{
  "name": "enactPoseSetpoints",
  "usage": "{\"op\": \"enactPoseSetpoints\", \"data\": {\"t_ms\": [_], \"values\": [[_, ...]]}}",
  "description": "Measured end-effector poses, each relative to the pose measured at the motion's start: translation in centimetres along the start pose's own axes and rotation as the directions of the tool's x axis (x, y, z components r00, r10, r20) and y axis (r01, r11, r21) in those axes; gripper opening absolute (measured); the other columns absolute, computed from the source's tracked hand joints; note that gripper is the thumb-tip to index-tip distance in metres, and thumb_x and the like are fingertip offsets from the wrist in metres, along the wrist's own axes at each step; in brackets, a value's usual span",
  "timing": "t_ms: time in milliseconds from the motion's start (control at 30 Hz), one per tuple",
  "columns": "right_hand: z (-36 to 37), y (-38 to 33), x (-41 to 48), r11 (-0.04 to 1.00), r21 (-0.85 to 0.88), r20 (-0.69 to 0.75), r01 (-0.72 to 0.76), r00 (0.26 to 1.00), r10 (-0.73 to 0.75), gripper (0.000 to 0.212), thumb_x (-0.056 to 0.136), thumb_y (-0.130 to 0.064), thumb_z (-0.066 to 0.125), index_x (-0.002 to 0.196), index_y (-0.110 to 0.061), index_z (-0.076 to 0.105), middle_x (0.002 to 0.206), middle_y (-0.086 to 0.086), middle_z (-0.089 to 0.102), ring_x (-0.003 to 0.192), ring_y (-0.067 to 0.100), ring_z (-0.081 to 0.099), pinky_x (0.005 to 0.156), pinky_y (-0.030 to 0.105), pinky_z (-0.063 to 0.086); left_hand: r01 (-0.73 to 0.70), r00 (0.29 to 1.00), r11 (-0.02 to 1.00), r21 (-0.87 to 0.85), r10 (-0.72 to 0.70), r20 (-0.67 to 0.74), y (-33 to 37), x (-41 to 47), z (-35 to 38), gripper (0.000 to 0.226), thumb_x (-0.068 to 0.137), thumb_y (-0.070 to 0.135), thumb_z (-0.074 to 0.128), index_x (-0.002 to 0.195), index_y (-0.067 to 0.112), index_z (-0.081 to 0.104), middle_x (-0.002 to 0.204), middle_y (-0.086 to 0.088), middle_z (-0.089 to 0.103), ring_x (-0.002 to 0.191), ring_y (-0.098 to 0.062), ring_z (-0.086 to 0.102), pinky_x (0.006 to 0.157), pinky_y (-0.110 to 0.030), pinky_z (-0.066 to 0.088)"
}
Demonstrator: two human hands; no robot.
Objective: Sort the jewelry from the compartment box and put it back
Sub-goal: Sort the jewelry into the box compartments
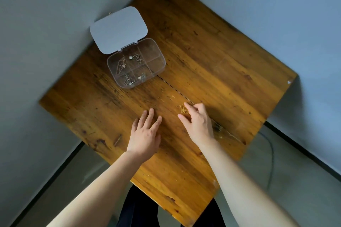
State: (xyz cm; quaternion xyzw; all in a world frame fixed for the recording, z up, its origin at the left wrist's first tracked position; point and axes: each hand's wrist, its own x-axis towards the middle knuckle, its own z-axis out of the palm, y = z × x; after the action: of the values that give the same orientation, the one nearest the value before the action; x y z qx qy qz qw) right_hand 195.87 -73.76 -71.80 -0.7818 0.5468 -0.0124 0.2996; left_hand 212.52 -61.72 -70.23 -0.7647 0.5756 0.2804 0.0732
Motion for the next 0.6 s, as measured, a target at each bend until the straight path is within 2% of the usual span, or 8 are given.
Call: {"op": "enactPoseSetpoints", "data": {"t_ms": [100, 167, 233, 333, 433, 533, 600], "values": [[0.7, -0.1, 0.5, 0.994, 0.078, -0.071, 0.078, 0.995, -0.072, 0.036, 0.093, -0.029, 0.071, 0.122, -0.008, 0.071, 0.108, 0.008, 0.062, 0.083, 0.013, 0.063, 0.066, 0.011, 0.05, -0.014, 1.0, 1.0, -0.014, 0.014, -0.011, -0.4, 0.0, 0.1, 0.062, 0.102, 0.036, 0.046, 0.158, 0.03, 0.02, 0.168, -0.005, -0.002, 0.155, -0.029, -0.005, 0.123, -0.05, 0.011], [0.7, 0.2, 0.9, 0.984, 0.102, -0.095, 0.148, 0.986, -0.138, 0.023, 0.091, -0.018, 0.074, 0.11, -0.005, 0.077, 0.101, 0.009, 0.067, 0.079, 0.016, 0.067, 0.064, 0.008, 0.047, -0.01, 1.0, 1.0, -0.027, 0.01, -0.024, -0.4, -0.1, 0.1, 0.062, 0.101, 0.035, 0.048, 0.157, 0.029, 0.024, 0.168, -0.004, 0.001, 0.155, -0.029, -0.002, 0.122, -0.05, 0.012], [0.2, 0.6, 1.4, 0.979, 0.072, -0.05, 0.188, 0.981, -0.185, 0.018, 0.093, -0.016, 0.071, 0.106, -0.005, 0.078, 0.103, 0.01, 0.069, 0.081, 0.02, 0.07, 0.066, 0.012, 0.05, 0.001, 1.0, 1.0, -0.031, -0.002, -0.031, -0.1, 0.0, 0.2, 0.062, 0.099, 0.034, 0.05, 0.156, 0.029, 0.027, 0.168, -0.005, 0.005, 0.155, -0.029, 0.001, 0.122, -0.051, 0.013], [-0.7, 1.1, 2.0, 0.986, 0.004, 0.072, 0.169, 0.983, -0.169, 0.023, 0.097, -0.024, 0.064, 0.111, -0.011, 0.075, 0.113, 0.008, 0.068, 0.089, 0.019, 0.07, 0.075, 0.02, 0.057, 0.037, 0.998, 0.999, -0.027, -0.039, -0.047, 0.5, 0.1, -0.2, 0.06, 0.095, 0.031, 0.057, 0.151, 0.026, 0.038, 0.166, -0.008, 0.018, 0.153, -0.033, 0.012, 0.12, -0.053, 0.018], [-2.2, 2.2, 1.8, 0.996, -0.03, 0.107, 0.084, 0.991, -0.08, 0.023, 0.094, -0.03, 0.065, 0.11, -0.016, 0.074, 0.109, 0.004, 0.07, 0.088, 0.015, 0.069, 0.074, 0.019, 0.057, 0.099, 0.993, 0.995, -0.026, -0.1, -0.057, 1.4, 0.7, -0.7, 0.052, 0.092, 0.025, 0.06, 0.142, 0.019, 0.05, 0.159, -0.014, 0.033, 0.147, -0.039, 0.026, 0.114, -0.056, 0.028], [-4.9, 4.3, 2.1, 0.99, 0.076, -0.007, -0.123, 0.992, 0.124, 0.017, 0.086, -0.031, 0.072, 0.098, -0.02, 0.077, 0.09, -0.004, 0.073, 0.081, 0.01, 0.068, 0.069, 0.012, 0.05, 0.088, 0.991, 0.994, -0.058, -0.093, -0.095, 2.5, 1.8, -0.9, 0.05, 0.09, 0.019, 0.06, 0.138, 0.013, 0.051, 0.154, -0.02, 0.036, 0.143, -0.041, 0.031, 0.11, -0.056, 0.034], [-6.9, 5.8, 2.9, 0.948, 0.195, -0.107, -0.25, 0.956, 0.274, 0.014, 0.083, -0.031, 0.073, 0.091, -0.021, 0.078, 0.08, -0.009, 0.073, 0.078, 0.007, 0.068, 0.067, 0.005, 0.041, 0.018, 0.991, 0.997, -0.076, -0.028, -0.127, 3.4, 2.7, -1.0, 0.052, 0.087, 0.017, 0.062, 0.138, 0.012, 0.052, 0.155, -0.02, 0.036, 0.141, -0.041, 0.034, 0.105, -0.056, 0.038]]}}
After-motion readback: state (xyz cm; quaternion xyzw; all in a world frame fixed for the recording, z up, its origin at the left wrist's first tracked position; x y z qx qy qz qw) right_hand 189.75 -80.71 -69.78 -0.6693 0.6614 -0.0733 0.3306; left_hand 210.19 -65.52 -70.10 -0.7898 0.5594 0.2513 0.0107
